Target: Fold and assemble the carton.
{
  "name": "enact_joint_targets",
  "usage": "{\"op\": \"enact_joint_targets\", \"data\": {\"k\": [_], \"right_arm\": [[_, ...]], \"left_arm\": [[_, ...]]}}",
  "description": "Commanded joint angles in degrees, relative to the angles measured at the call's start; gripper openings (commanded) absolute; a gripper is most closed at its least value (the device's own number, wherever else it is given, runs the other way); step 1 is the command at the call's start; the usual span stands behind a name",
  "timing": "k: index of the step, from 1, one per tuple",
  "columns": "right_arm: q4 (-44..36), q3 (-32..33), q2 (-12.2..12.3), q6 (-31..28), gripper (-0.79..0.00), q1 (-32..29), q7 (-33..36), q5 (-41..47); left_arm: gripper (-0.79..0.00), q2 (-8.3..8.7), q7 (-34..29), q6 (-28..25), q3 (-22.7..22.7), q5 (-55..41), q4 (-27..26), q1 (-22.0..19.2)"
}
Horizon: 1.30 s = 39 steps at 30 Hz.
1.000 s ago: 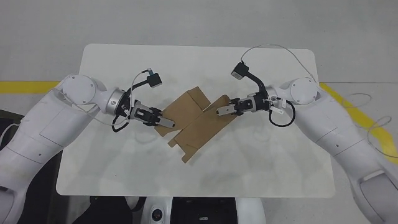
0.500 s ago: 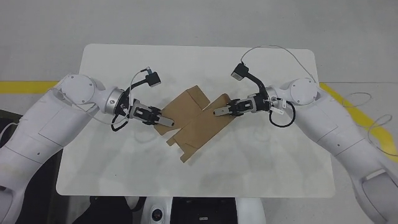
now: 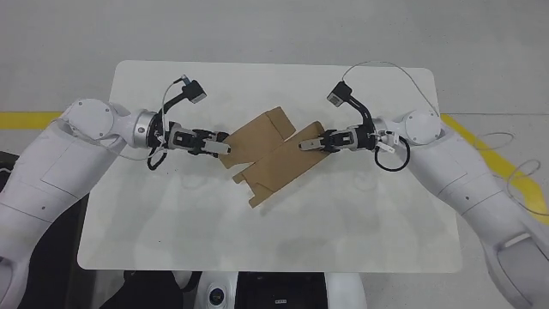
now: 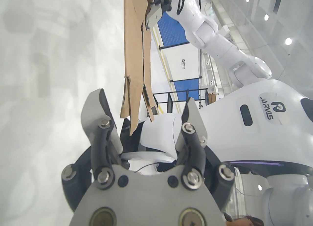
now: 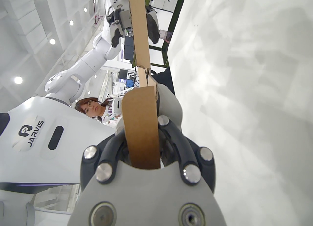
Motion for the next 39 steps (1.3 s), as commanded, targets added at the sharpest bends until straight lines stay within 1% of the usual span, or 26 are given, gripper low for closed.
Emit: {"op": "enact_joint_targets", "data": {"k": [1, 6, 14, 20, 24, 29, 33, 39], "right_arm": [[0.98, 0.20, -0.20, -0.70, -0.785, -0.12, -0.71, -0.13], [2.46, 1.02, -0.93, -2.57, -0.785, -0.30, -2.59, 0.24], [3.42, 3.15, -1.92, -5.09, -0.785, -1.04, -5.78, 0.40], [2.14, 3.75, -2.76, -3.91, -0.785, -2.10, -8.81, -1.36], [2.28, 4.05, -3.35, -2.94, -0.785, -2.54, -10.02, -2.40], [3.30, 4.76, -3.92, -2.18, -0.785, -2.63, -11.73, -4.44], [4.10, 5.35, -4.27, -1.71, -0.785, -2.75, -12.69, -6.26], [4.64, 6.23, -4.83, -1.74, -0.785, -3.53, -12.42, -6.62]], "left_arm": [[0.000, 0.02, 1.24, -1.20, -0.78, -0.63, 0.97, 0.29], [0.000, -0.27, 2.63, -2.57, -1.76, -0.84, 2.18, 1.10], [0.000, -1.66, 3.95, -3.33, -2.16, -1.67, 4.35, 1.94], [0.000, -2.96, 7.25, -1.77, -2.36, -1.18, 4.41, 1.72], [0.000, -3.66, 7.58, -0.95, -2.76, -1.43, 4.03, 1.51], [0.000, -4.07, 6.17, 0.04, -3.96, -3.24, 3.92, 2.03], [0.000, -4.19, 3.13, 1.09, -5.33, -5.61, 4.05, 2.37], [0.000, -4.11, 0.41, 1.12, -8.21, -7.33, 3.34, 2.80]]}}
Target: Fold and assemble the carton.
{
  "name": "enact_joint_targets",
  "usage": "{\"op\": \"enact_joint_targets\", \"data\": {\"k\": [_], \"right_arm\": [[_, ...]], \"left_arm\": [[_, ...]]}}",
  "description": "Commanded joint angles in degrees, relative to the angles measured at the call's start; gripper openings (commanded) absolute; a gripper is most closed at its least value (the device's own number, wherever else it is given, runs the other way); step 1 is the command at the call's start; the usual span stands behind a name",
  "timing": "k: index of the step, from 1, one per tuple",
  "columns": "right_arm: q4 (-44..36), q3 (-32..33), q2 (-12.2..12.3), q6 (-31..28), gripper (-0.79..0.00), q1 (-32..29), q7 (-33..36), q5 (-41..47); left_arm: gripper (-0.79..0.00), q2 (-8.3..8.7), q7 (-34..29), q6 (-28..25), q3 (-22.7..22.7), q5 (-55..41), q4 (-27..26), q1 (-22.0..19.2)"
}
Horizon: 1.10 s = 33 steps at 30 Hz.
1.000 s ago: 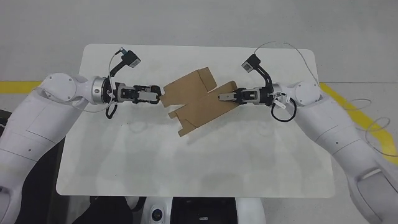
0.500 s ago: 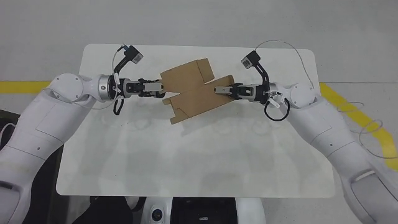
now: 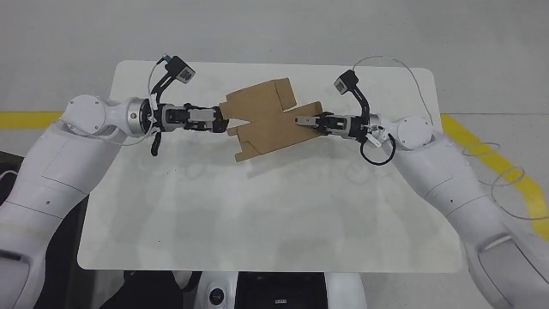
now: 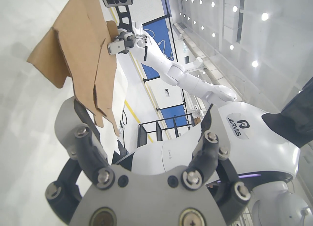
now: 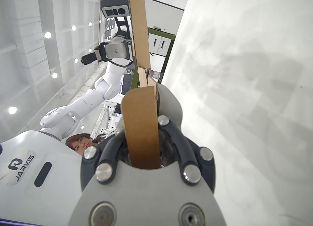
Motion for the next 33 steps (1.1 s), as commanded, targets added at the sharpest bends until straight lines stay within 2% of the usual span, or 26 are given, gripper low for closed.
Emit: {"op": "enact_joint_targets", "data": {"k": [1, 11, 27, 28, 31, 33], "right_arm": [[0.08, 0.14, -0.20, 0.08, -0.785, -0.13, 0.25, -0.14], [-0.24, 0.79, -1.47, 0.73, -0.785, 0.07, 1.95, -1.14], [-0.13, 2.56, -2.82, 0.73, -0.785, -0.33, 2.56, -3.62], [-0.13, 2.69, -2.89, 0.80, -0.785, -0.35, 2.59, -3.76], [-0.21, 3.05, -3.08, 0.88, -0.785, -0.40, 2.68, -4.24], [-0.29, 3.31, -3.19, 0.97, -0.785, -0.41, 2.74, -4.60]], "left_arm": [[0.000, 0.00, -0.19, 0.23, -0.81, -0.19, -0.17, 0.12], [0.000, -1.15, 0.76, 1.16, -1.71, 1.72, -1.05, 0.20], [0.000, -3.82, 2.10, 4.20, -0.86, 3.41, 3.92, -0.44], [-0.018, -3.95, 2.05, 4.51, -0.88, 3.36, 4.23, -0.42], [-0.151, -4.32, 2.12, 5.02, -1.00, 3.51, 5.10, -0.41], [-0.172, -4.55, 2.09, 5.13, -1.05, 4.02, 5.60, -0.42]]}}
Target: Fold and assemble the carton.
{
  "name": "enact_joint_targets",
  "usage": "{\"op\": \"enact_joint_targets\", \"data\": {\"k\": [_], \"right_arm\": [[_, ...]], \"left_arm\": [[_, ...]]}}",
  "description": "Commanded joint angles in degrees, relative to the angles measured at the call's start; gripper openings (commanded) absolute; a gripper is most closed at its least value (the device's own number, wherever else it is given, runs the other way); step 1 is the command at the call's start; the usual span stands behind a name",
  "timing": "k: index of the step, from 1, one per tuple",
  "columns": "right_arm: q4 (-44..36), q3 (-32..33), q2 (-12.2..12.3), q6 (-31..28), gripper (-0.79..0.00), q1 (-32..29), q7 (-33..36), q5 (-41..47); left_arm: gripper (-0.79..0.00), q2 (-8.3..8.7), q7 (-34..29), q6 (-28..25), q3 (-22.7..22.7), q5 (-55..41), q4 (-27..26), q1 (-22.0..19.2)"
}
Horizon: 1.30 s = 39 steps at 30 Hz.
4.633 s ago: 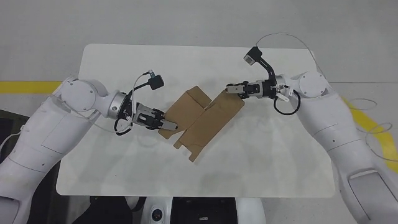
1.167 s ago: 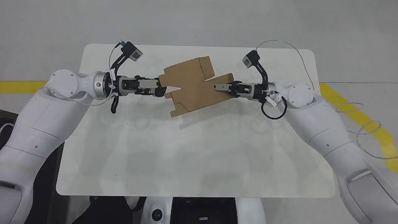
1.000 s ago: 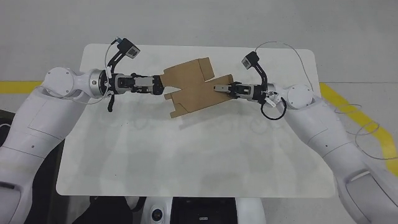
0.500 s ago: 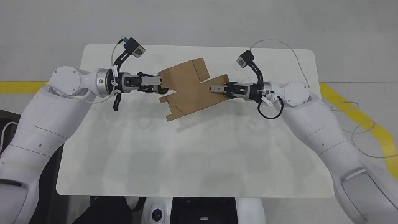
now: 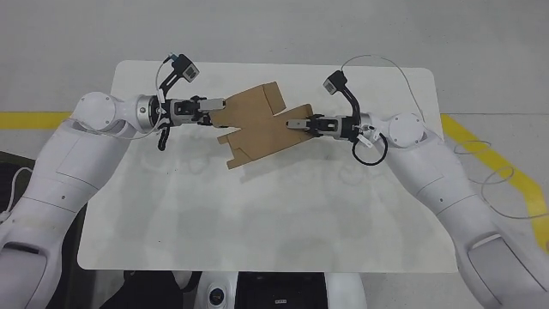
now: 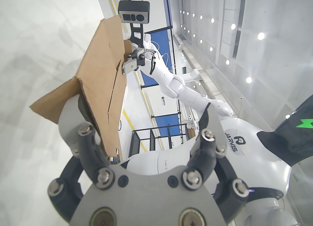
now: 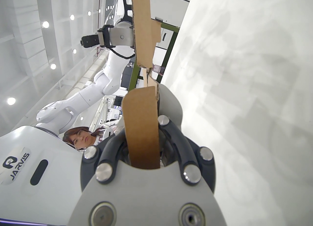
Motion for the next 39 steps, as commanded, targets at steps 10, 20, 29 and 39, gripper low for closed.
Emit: {"op": "enact_joint_targets", "data": {"k": [10, 20, 29, 39], "right_arm": [[-0.08, 1.53, -0.46, 0.32, -0.785, -0.34, 0.30, -1.49], [-0.14, 3.11, -0.67, 0.61, -0.785, -0.88, 0.22, -2.96], [-0.50, 4.21, -0.89, 1.10, -0.785, -1.33, 0.53, -4.00], [-0.16, 5.13, -1.13, 1.44, -0.677, -1.69, 0.52, -5.95]], "left_arm": [[-0.342, -0.99, -0.27, 0.77, -0.48, 2.91, 1.74, 0.19], [-0.536, -1.69, -0.27, 1.29, -1.22, 5.32, 2.89, 0.45], [-0.763, -2.37, -0.05, 1.90, -1.60, 7.11, 3.60, 0.68], [-0.785, -2.94, -0.87, 2.23, -2.78, 7.29, 4.24, 0.65]]}}
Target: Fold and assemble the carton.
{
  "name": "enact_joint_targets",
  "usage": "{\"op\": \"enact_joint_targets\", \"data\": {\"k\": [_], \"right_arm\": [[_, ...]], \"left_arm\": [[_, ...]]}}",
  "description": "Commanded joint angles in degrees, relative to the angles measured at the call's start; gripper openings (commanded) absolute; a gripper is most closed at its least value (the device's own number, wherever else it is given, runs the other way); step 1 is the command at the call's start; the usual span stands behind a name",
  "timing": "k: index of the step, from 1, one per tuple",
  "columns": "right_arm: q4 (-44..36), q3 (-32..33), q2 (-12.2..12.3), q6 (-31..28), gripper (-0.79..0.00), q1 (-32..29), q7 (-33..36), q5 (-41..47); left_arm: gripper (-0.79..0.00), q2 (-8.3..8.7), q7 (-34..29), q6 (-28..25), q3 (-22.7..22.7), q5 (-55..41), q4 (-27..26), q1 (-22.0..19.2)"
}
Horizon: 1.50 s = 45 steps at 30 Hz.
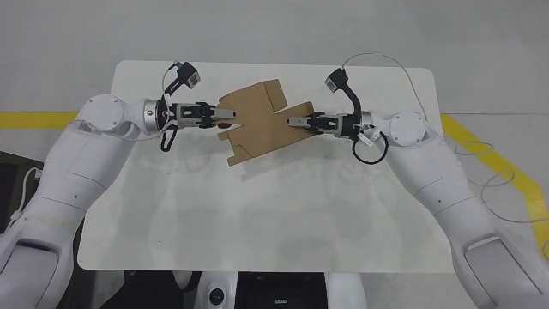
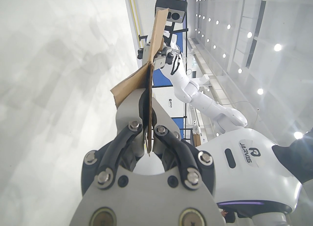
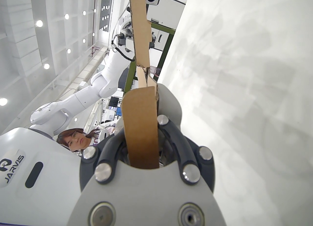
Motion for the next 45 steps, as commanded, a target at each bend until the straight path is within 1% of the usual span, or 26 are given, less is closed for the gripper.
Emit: {"op": "enact_joint_targets", "data": {"k": [1, 3, 4, 6, 7, 9, 16, 18, 22, 26, 29, 31, 36, 45], "right_arm": [[0.42, 0.20, 0.02, 0.10, -0.597, -0.16, -0.17, -0.75], [0.89, 0.43, 0.11, 0.31, -0.462, -0.20, -0.42, -1.94], [1.18, 0.69, 0.20, 0.37, -0.419, -0.27, -0.77, -2.92], [1.35, 1.18, 0.36, 0.27, -0.280, -0.49, -1.29, -4.05], [1.24, 1.43, 0.45, 0.21, -0.243, -0.61, -1.37, -4.48], [0.97, 2.12, 0.65, -0.04, -0.172, -0.88, -1.59, -4.95], [-1.51, 5.49, 1.64, -2.13, -0.049, -1.50, -0.99, -5.66], [-1.80, 6.54, 2.05, -2.28, -0.043, -1.44, -0.63, -6.67], [-3.58, 9.39, 3.13, -2.62, -0.071, -1.81, 0.53, -8.13], [-6.27, 11.41, 3.92, -2.78, -0.074, -2.33, 2.13, -8.69], [-8.29, 12.06, 4.10, -4.06, -0.071, -2.97, 3.16, -7.10], [-9.50, 11.91, 4.00, -5.26, -0.086, -3.42, 4.44, -4.51], [-12.93, 7.82, 3.24, -4.69, -0.095, -3.19, 5.02, 0.03], [-10.41, 0.81, 2.03, -5.97, -0.114, -0.16, 3.74, 1.53]], "left_arm": [[-0.785, -0.06, -0.39, -0.10, -0.45, -0.35, 0.05, -0.05], [-0.785, -0.09, -0.79, -0.29, -0.88, -0.57, 0.03, -0.07], [-0.785, -0.10, -1.14, -0.55, -1.25, -0.77, -0.08, -0.06], [-0.785, -0.09, -1.67, -1.12, -1.76, -0.63, -0.26, -0.01], [-0.785, -0.07, -1.72, -1.68, -2.02, -0.17, -0.38, -0.03], [-0.785, -0.05, -1.54, -2.67, -2.46, 0.71, -0.69, 0.10], [-0.785, 0.07, -3.17, -5.37, -3.67, 2.83, -2.89, 0.92], [-0.785, 0.16, -3.88, -6.39, -4.01, 3.45, -3.52, 1.17], [-0.785, 0.56, -3.46, -6.85, -4.88, 5.61, -6.17, 2.18], [-0.785, 1.01, -3.29, -7.03, -5.61, 6.82, -7.95, 3.25], [-0.785, 1.21, -3.17, -7.14, -5.82, 7.44, -8.81, 3.80], [-0.785, 1.33, -3.08, -7.23, -5.74, 8.21, -9.53, 4.09], [-0.785, 1.51, -2.87, -7.44, -5.42, 8.92, -10.74, 4.64], [-0.785, 1.40, -3.39, -6.93, -4.67, 7.92, -10.95, 4.17]]}}
